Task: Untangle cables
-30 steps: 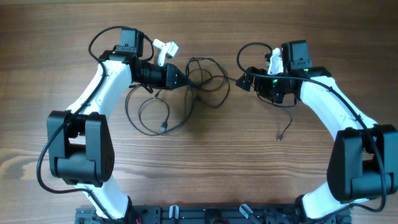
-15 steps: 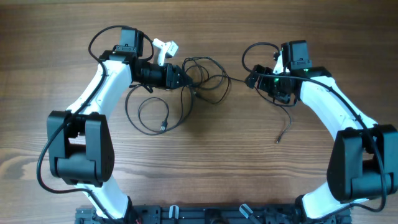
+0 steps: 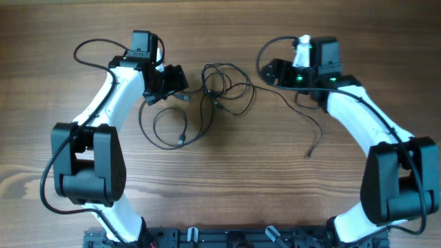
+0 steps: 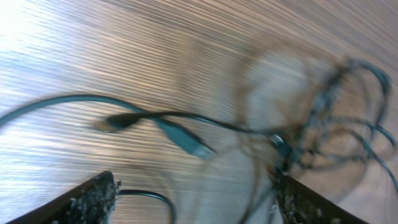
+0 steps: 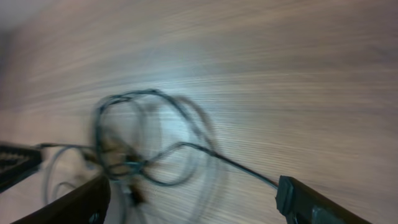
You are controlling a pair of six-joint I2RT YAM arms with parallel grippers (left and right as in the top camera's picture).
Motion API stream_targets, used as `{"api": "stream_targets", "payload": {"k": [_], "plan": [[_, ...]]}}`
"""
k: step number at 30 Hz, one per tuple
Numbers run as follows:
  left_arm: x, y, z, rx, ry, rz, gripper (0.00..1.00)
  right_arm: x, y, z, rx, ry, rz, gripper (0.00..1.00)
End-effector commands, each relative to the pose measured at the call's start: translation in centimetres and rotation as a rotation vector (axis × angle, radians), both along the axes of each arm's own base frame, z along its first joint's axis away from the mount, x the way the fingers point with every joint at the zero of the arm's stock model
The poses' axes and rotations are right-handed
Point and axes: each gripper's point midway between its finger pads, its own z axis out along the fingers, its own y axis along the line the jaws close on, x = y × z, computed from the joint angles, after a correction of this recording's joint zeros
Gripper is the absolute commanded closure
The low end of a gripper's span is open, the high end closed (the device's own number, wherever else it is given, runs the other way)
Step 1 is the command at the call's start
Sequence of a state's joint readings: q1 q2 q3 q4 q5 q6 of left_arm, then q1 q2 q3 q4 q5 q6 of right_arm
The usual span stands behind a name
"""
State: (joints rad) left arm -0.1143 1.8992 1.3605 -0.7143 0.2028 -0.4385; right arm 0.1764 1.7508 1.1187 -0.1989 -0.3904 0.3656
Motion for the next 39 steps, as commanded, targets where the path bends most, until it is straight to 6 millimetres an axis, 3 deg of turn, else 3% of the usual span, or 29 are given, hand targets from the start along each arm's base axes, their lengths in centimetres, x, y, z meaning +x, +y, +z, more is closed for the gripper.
{"api": "stream_targets", "payload": {"k": [1, 7, 13, 19, 21, 24, 26, 30, 33, 39], "plan": [[0.1, 2.2, -0.9, 0.084, 0.023, 0.130, 0.10, -0.9, 5.1, 0.5, 0.034, -0.054, 0.145, 0.13], [0.1, 2.2, -0.9, 0.084, 0.023, 0.130, 0.07, -0.8, 7.8, -3.0, -0.140, -0.080, 0.113, 0.13], [0.1, 2.2, -0.9, 0.084, 0.023, 0.130, 0.06, -1.1, 11.1, -6.4, -0.155, -0.092, 0.170, 0.13], [0.1, 2.2, -0.9, 0.084, 0.023, 0.130, 0.06, 0.3, 11.9, -8.9, -0.138, -0.129, 0.156, 0.13], [0.1, 2.2, -0.9, 0.084, 0.023, 0.130, 0.06, 0.6, 11.7, -9.2, -0.132, -0.122, 0.124, 0.21], [0.1, 2.2, -0.9, 0.084, 0.023, 0.130, 0.06, 1.3, 11.0, -9.1, -0.162, -0.144, 0.085, 0.52], [0.1, 2.2, -0.9, 0.084, 0.023, 0.128, 0.05, 1.8, 10.6, -8.9, -0.179, -0.164, 0.058, 0.66], [0.1, 2.1, -0.9, 0.084, 0.021, 0.126, 0.05, 2.3, 10.8, -8.3, -0.167, -0.197, 0.049, 0.73], [0.2, 2.1, -0.9, 0.084, 0.018, 0.126, 0.05, 2.5, 10.9, -8.1, -0.154, -0.199, 0.039, 0.96], [0.3, 2.0, -0.9, 0.084, 0.014, 0.119, 0.02, 1.4, 11.6, -7.6, -0.115, -0.167, 0.101, 0.96]]}}
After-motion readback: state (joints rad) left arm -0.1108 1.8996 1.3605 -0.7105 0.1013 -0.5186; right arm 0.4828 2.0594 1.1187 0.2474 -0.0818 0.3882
